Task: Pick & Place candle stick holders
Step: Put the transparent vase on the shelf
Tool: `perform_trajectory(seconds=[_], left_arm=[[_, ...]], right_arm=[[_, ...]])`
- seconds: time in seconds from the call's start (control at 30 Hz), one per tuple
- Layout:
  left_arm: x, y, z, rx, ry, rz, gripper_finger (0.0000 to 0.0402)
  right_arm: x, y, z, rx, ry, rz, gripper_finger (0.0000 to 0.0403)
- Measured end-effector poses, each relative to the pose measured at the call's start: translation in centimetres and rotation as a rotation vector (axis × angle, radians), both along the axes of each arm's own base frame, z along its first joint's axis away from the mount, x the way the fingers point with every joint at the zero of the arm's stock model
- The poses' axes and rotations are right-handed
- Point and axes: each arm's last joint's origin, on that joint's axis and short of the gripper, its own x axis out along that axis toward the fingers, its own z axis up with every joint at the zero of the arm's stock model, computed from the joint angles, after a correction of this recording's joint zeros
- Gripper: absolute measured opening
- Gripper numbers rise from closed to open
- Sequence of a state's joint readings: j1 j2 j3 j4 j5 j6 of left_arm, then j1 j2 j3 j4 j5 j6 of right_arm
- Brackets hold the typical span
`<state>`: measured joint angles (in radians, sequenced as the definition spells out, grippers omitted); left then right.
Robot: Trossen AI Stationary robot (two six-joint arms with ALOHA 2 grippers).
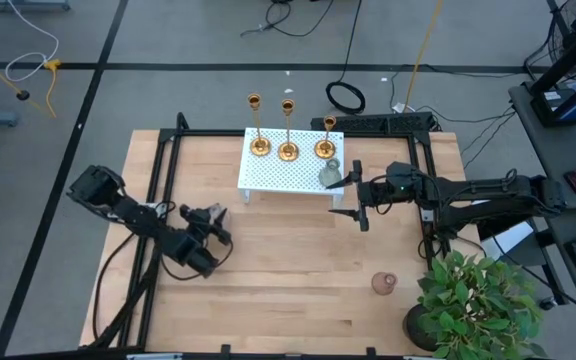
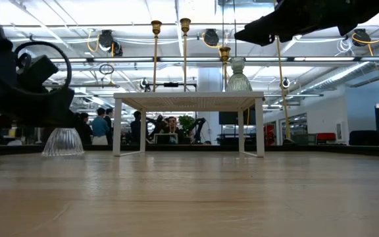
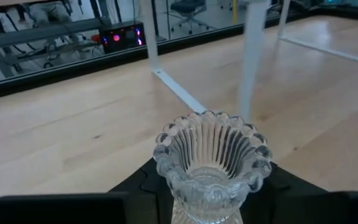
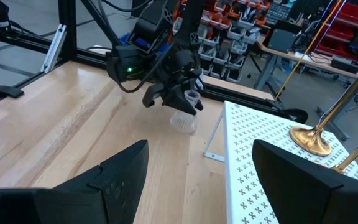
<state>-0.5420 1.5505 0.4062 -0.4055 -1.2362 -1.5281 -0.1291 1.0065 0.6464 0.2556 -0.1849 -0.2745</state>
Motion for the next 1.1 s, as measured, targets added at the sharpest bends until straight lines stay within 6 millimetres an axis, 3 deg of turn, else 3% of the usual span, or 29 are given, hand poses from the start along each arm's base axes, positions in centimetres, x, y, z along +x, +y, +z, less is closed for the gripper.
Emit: perform_trajectory(seconds=[0.2,0.4,0.53,0.77,1.1], left_arm=[[1.2,-1.5,2.3,-0.024,-0.037,-0.052,0.013],[3.4,-3.4,7.6,-0.055,-0.088,-0.146,0.0134],[4.9,-3.3,10.9,-0.01,-0.061,-0.175,0.0131],[7.7,-1.2,14.4,0.057,-0.001,-0.201,0.0137],[10.7,5.5,16.3,0.071,-0.031,-0.17,0.0142]], right_arm=[[0.0,0.0,0.0,0.001,-0.001,0.0,0.0279],[0.0,0.0,0.1,0.025,-0.004,-0.005,0.0279],[0.0,0.0,0.1,0.024,-0.013,-0.005,0.0279],[0.0,0.0,0.2,0.024,-0.014,-0.005,0.0279],[0.0,0.0,0.1,0.028,-0.013,-0.005,0.0279]])
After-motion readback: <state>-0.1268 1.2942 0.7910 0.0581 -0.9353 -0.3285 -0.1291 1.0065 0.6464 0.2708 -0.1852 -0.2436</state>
